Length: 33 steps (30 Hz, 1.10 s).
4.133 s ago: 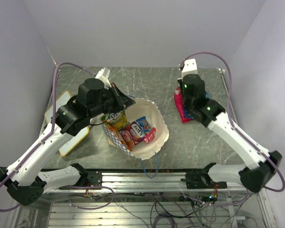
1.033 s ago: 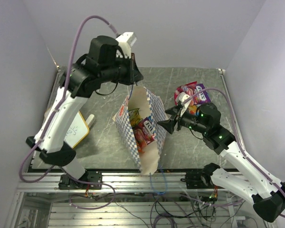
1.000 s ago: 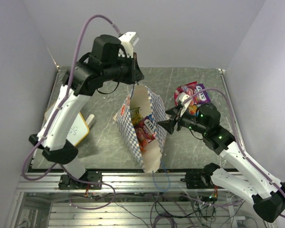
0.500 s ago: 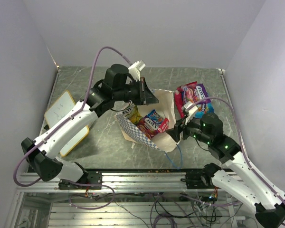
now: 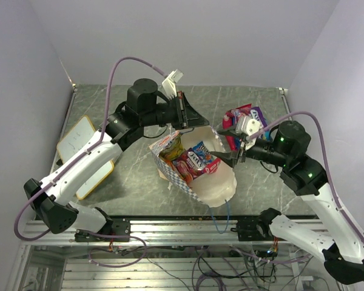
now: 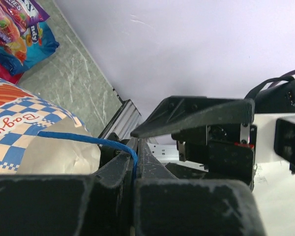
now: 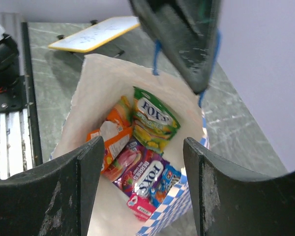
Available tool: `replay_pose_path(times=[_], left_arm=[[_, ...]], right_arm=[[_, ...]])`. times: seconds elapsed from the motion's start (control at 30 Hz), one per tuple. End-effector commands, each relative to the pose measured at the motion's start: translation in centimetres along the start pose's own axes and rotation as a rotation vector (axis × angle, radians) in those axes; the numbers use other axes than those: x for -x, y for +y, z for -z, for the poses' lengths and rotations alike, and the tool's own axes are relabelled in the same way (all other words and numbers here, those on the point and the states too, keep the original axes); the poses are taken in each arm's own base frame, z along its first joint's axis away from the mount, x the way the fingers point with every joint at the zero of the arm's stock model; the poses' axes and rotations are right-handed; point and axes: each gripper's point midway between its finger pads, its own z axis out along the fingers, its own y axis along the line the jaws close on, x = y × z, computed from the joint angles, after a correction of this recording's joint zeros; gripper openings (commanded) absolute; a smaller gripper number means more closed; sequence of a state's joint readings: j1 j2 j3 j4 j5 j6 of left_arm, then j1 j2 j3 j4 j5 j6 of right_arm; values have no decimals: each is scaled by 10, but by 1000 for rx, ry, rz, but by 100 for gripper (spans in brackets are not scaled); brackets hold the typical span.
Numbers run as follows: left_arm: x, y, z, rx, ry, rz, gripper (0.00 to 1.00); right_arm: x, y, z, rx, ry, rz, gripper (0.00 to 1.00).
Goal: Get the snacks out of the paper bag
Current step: Adjust the paper bag at the center of the board.
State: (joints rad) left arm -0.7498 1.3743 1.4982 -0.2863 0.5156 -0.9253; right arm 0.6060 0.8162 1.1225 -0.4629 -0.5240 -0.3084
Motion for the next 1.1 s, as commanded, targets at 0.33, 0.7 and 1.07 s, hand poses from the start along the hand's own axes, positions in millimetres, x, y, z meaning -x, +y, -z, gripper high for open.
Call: replay_pose_path(times=[0.33, 0.7, 1.07], left_arm=[[33, -27, 26, 8, -155, -148, 7], [67, 13, 44, 231, -195, -196, 7], [92, 48, 57, 245, -214, -117, 7]], right_arm=[[-56, 34, -62, 129, 3, 313, 62], [-45, 18, -34, -137, -83, -46, 68], [-33, 57, -88, 42, -66, -482, 69]])
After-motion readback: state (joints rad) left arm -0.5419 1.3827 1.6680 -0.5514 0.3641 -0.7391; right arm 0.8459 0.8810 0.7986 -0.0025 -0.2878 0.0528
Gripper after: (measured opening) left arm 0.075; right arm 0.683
